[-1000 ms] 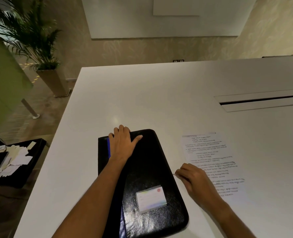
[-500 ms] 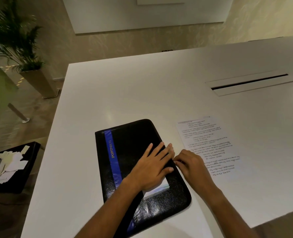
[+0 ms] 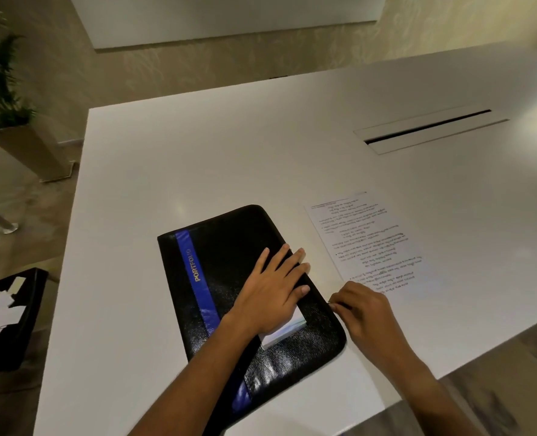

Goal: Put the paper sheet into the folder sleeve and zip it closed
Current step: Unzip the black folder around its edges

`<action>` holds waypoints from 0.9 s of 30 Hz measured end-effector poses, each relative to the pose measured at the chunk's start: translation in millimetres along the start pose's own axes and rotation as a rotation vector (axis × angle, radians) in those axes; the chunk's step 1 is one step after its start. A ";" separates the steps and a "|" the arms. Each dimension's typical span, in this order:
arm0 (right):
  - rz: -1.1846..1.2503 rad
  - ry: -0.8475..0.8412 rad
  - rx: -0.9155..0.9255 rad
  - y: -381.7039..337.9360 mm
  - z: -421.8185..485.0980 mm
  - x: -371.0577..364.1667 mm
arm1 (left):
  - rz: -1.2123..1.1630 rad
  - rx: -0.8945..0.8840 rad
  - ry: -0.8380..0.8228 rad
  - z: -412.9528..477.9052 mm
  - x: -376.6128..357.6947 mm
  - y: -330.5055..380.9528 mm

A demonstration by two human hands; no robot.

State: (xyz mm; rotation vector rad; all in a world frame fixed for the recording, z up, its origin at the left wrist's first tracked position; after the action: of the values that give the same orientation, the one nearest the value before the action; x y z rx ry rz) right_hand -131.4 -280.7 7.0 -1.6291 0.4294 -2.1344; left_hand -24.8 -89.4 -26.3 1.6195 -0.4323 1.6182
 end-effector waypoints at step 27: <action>-0.012 0.194 -0.209 -35.5 -94.5 3.1 | -0.040 -0.186 -0.132 -55.5 0.8 58.7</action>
State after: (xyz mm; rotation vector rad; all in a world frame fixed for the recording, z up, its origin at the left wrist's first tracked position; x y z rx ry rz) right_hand -228.1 -252.3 1.6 -1.5377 0.7260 -2.3332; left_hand -104.9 -86.0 -15.7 1.5881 -0.5973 1.4033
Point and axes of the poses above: each hand's wrist, its own z-axis towards the middle knuckle, its own x-axis out of the back of the hand, y = z × x, the point moved 4 cm from there along z, towards the middle knuckle, and after that the axes turned 7 degrees about -z, right-handed, at the moved point
